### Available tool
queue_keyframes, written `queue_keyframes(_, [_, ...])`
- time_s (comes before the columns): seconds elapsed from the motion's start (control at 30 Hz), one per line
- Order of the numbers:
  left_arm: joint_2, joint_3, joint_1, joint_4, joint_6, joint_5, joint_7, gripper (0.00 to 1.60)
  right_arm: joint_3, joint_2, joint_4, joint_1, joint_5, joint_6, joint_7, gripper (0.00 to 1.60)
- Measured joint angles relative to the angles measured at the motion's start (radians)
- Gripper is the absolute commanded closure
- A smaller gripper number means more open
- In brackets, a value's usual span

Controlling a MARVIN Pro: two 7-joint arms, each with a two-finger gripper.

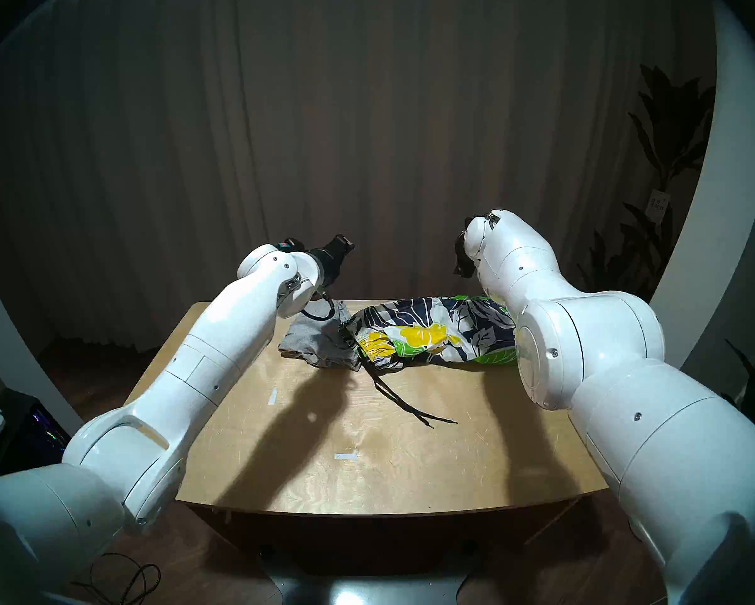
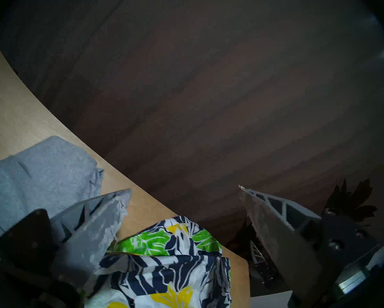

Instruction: Fold pants twice and stack them

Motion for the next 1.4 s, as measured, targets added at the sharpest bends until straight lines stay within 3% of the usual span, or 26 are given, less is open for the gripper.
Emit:
queue_keyframes(0.6, [0.089,-0.019,0.033,-0.013,0.009,0.038,-0.014,0.00,-0.061,0.000,-0.031,-0.039,-0.039,0.133,-0.004,0.00])
queue_keyframes(0.97, [0.140,-0.013,0.061,-0.045,0.014,0.076,-0.039,0.00,-0.086,0.033,-0.050,-0.078,-0.062,0.201,-0.014,0.00])
queue_keyframes(1.4, [0.176,-0.005,0.087,-0.070,0.012,0.107,-0.061,0.00,-0.107,0.069,-0.116,-0.078,-0.074,0.336,0.000,0.00])
